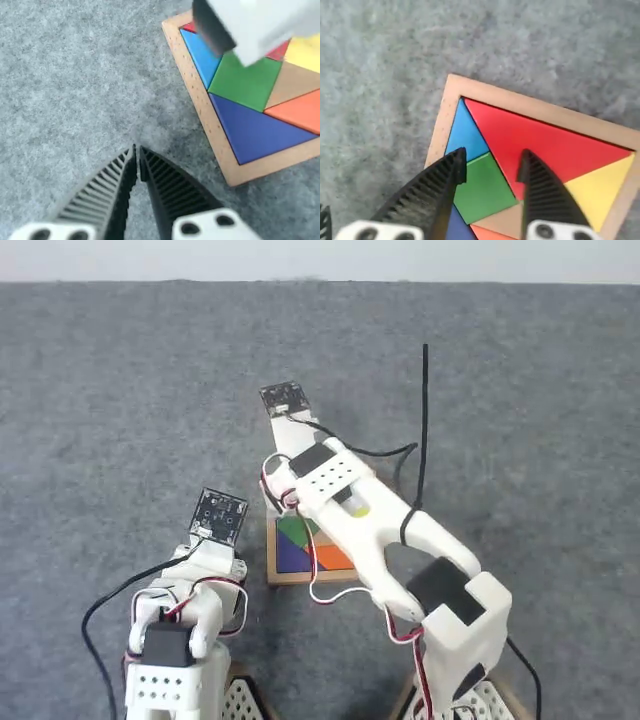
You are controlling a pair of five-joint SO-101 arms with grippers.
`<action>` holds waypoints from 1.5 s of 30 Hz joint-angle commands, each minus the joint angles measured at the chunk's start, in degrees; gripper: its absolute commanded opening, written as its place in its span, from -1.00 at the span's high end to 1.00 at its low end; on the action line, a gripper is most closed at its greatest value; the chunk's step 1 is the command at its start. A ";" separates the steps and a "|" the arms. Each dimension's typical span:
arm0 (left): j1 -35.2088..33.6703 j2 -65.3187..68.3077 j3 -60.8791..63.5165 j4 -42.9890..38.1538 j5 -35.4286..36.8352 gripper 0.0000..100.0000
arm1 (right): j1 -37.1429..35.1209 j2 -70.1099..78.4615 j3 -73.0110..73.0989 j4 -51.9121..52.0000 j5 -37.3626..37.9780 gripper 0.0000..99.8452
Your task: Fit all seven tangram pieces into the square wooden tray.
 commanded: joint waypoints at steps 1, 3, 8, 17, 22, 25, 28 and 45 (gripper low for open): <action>-0.26 -1.41 -0.66 0.35 0.44 0.97 | 0.92 1.19 -1.85 0.31 0.97 0.76; -0.26 -1.41 -0.66 0.35 0.44 0.97 | 0.92 2.15 -2.11 0.48 1.05 0.76; -0.26 -1.41 -0.66 0.35 0.44 0.97 | 0.92 -0.48 -1.93 0.57 4.92 0.77; -0.26 -1.41 -0.66 0.35 0.44 0.97 | 6.81 -17.63 6.51 0.31 5.45 0.77; -0.26 -1.41 -0.66 0.35 0.44 0.97 | 12.88 -31.16 15.74 0.04 5.54 0.77; -0.26 -1.41 -0.66 0.35 0.44 0.97 | 14.99 -38.55 23.47 0.04 7.74 0.77; -0.26 -1.41 -0.66 0.35 0.44 0.97 | 17.01 -45.58 31.91 -1.36 11.43 0.84; -0.26 -1.41 -0.66 0.35 0.44 0.97 | 31.60 -78.90 70.42 -17.54 23.03 0.97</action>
